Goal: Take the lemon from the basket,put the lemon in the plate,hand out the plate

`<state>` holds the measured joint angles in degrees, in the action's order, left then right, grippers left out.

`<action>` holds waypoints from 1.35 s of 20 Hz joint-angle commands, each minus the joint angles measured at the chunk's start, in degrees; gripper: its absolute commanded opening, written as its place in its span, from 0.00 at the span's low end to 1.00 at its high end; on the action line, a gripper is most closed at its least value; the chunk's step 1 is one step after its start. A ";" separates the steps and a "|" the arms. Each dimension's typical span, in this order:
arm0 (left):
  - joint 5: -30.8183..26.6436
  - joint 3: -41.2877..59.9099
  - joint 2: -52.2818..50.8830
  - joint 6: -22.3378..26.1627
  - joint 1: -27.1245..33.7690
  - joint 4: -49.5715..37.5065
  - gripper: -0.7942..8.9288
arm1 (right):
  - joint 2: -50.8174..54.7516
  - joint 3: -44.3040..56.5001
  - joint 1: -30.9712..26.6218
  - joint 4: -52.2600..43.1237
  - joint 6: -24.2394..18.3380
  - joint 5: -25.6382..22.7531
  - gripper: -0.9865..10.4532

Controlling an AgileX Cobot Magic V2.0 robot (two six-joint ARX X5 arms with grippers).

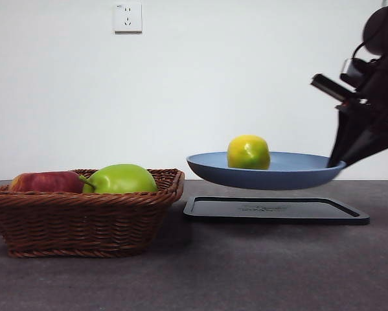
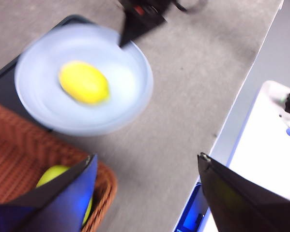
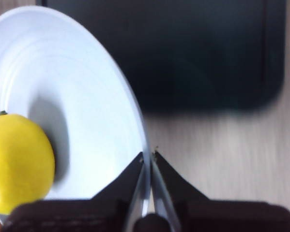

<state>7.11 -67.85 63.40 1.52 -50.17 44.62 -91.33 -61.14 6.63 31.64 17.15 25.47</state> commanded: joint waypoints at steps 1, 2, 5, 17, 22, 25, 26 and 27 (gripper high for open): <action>-0.50 -0.90 -1.14 0.55 0.13 0.61 0.45 | -5.27 -6.60 0.04 -1.36 0.63 -2.14 0.09; -1.20 -0.87 -1.86 0.17 0.13 1.03 0.45 | -7.61 -9.20 -0.04 -1.46 0.63 -3.02 0.09; -1.27 -0.87 -2.19 -0.04 0.13 1.84 0.45 | -13.51 -14.49 -0.68 -1.81 1.29 -3.37 0.09; -4.35 -0.87 -2.16 -0.11 0.13 2.56 0.45 | -21.70 -16.17 -1.36 -5.53 1.01 -3.48 0.29; -9.90 -0.87 -2.08 -0.04 0.13 0.20 0.45 | -17.49 -16.17 -1.33 -2.29 -2.27 -3.41 0.29; -13.46 -0.87 -1.55 0.35 0.70 -1.57 0.43 | -10.40 -16.17 -0.04 3.30 -6.67 -8.09 0.29; -13.51 -0.87 -1.20 1.07 1.18 -1.95 0.40 | -7.61 -16.15 0.72 5.09 -8.02 -10.19 0.29; -13.49 -0.87 -0.87 1.99 1.79 -2.14 0.36 | -4.76 -16.15 1.70 6.82 -8.92 -11.69 0.29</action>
<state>-6.13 -67.85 61.84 2.35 -48.10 43.18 -95.48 -76.07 7.94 38.48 10.41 14.11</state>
